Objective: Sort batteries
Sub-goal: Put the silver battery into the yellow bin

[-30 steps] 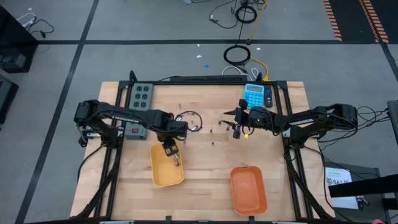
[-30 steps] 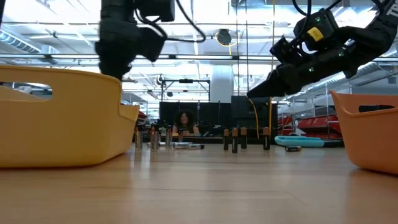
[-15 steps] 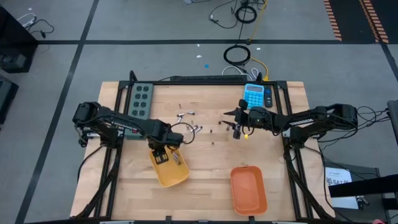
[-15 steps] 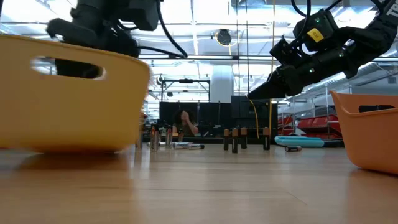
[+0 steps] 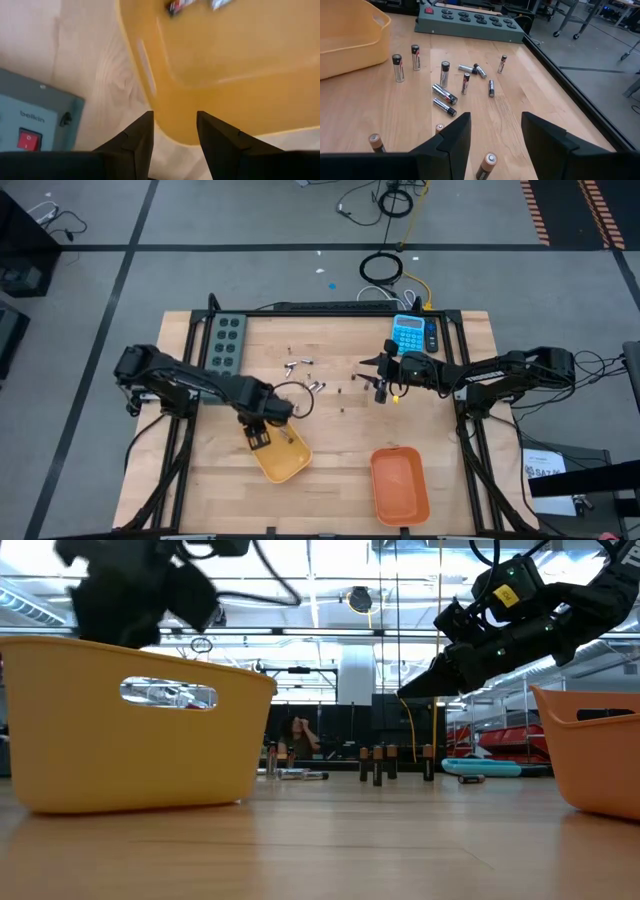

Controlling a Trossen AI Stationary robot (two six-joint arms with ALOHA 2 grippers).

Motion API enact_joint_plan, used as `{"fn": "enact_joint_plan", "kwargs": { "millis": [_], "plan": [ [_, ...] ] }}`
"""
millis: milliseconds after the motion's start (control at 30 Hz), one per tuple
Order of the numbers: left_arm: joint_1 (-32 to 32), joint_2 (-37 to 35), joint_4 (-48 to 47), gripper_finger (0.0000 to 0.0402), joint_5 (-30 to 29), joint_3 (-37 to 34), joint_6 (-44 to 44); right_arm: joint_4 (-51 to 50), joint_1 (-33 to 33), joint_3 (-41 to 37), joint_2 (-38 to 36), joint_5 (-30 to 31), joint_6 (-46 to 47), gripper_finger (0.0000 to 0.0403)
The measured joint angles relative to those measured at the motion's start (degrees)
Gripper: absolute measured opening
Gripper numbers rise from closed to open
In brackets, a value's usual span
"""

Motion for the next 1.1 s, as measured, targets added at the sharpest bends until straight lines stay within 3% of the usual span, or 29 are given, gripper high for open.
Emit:
{"fn": "enact_joint_plan", "kwargs": {
  "millis": [167, 533, 867, 1100],
  "plan": [
    [4.7, -0.7, 0.2, 0.016, -3.1, 3.6, 2.6, 0.0, 0.0, 0.0, 0.0, 0.0, 0.0, 0.0166],
    [17.3, 1.4, 6.8, 0.016, -7.8, 3.2, 15.5, -0.7, 0.0, 0.0, 0.0, 0.0, -0.9, 0.0166],
    [33.6, 3.2, 17.2, 0.016, -8.1, 1.5, 31.1, -2.3, 0.0, 0.0, 0.0, 0.0, -3.5, 0.0166],
    [40.1, 7.6, 25.4, 0.016, -7.9, 1.0, 39.2, -2.6, -0.1, 0.0, 0.0, 0.4, -5.6, 0.0166]
  ]
}}
